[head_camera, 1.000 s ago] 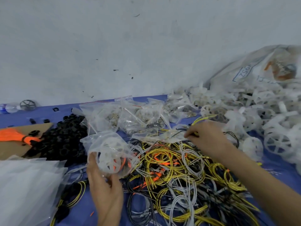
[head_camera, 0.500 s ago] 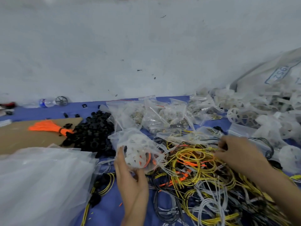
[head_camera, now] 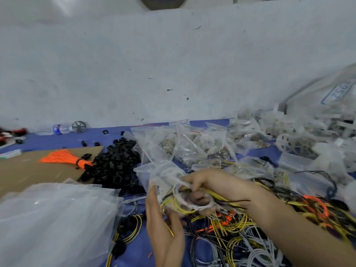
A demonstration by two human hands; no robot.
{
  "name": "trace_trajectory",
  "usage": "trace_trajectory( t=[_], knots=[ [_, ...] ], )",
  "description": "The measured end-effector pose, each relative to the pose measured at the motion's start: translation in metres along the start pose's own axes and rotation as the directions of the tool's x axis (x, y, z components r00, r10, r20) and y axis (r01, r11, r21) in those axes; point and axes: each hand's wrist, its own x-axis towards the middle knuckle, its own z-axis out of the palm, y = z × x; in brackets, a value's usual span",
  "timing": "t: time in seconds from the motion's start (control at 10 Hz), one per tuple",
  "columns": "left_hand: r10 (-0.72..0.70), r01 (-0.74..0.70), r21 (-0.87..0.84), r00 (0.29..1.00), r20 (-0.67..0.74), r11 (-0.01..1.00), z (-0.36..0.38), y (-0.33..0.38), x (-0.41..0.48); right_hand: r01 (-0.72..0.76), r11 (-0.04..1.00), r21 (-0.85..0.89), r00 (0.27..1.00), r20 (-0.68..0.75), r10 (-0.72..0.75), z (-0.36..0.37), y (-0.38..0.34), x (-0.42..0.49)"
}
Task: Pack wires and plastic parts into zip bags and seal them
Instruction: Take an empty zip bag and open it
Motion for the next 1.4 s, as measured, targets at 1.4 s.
trace_trajectory(
  t=[1.4],
  knots=[
    [0.234, -0.239, -0.215, 0.971, -0.051, 0.947, -0.007, 0.023, -0.004, -0.212, 0.418, -0.883, 0.908, -0.337, -0.251, 0.032, -0.032, 0.072]
  ],
)
